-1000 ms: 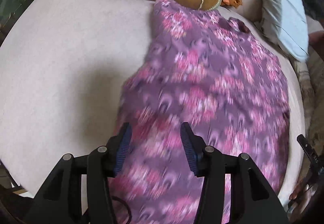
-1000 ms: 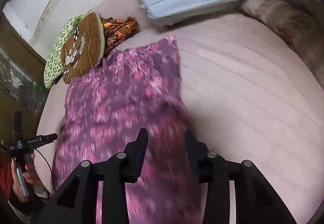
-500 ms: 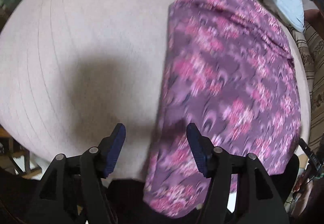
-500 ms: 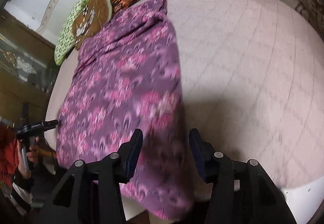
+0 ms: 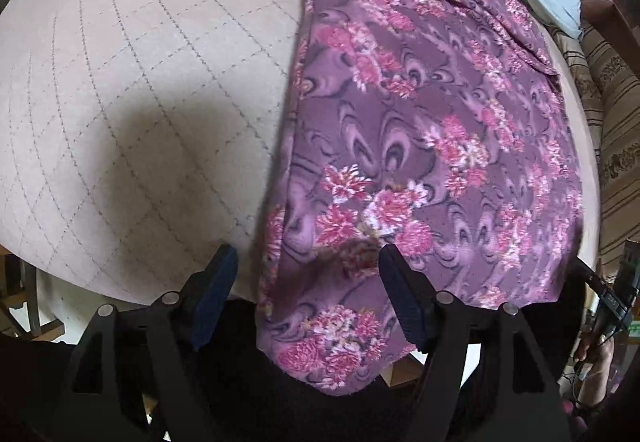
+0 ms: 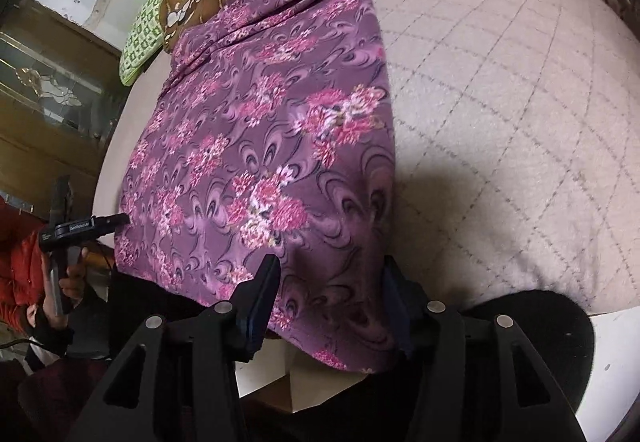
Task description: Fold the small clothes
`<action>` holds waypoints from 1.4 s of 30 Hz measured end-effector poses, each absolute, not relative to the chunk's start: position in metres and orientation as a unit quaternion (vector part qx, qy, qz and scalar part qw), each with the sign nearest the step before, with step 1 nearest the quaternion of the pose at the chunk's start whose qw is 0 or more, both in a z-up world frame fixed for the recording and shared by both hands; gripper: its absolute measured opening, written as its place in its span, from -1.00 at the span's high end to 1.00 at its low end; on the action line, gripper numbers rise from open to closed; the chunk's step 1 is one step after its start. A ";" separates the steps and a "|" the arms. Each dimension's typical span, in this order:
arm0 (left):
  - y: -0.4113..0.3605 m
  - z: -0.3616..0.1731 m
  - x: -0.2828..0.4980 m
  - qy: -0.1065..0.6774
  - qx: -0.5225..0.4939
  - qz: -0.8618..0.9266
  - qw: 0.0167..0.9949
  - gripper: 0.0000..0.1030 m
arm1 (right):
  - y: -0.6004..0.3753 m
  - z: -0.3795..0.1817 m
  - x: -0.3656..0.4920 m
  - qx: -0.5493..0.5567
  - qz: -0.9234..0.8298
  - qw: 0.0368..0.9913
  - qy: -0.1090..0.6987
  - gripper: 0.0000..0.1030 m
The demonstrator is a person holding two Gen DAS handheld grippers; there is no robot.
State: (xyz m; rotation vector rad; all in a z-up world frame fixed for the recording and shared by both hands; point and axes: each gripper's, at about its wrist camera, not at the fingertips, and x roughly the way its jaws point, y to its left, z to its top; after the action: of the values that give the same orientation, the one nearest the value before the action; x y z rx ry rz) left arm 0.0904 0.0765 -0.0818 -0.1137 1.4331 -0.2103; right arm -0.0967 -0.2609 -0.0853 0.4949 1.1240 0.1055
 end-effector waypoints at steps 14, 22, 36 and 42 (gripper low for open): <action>0.083 -0.070 0.140 0.646 -0.092 -0.084 0.753 -0.41 | -0.286 -0.064 -0.050 0.243 0.033 0.833 0.497 -0.03; 0.083 -0.074 0.131 0.648 -0.071 -0.089 0.753 -0.41 | -0.288 -0.070 -0.048 0.249 0.035 0.825 0.506 -0.04; 0.096 -0.105 0.060 0.686 -0.068 -0.107 0.717 -0.41 | -0.261 -0.096 -0.100 0.243 0.096 0.793 0.550 -0.07; 0.091 -0.101 0.053 0.673 -0.087 -0.110 0.727 0.44 | -0.253 -0.096 -0.097 0.178 0.076 0.801 0.566 0.82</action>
State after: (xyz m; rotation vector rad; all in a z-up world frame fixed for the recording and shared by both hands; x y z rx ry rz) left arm 0.0533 0.0913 -0.1014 -0.1929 1.4830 -0.2427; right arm -0.0972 -0.2527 -0.0960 0.3819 1.2133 0.1631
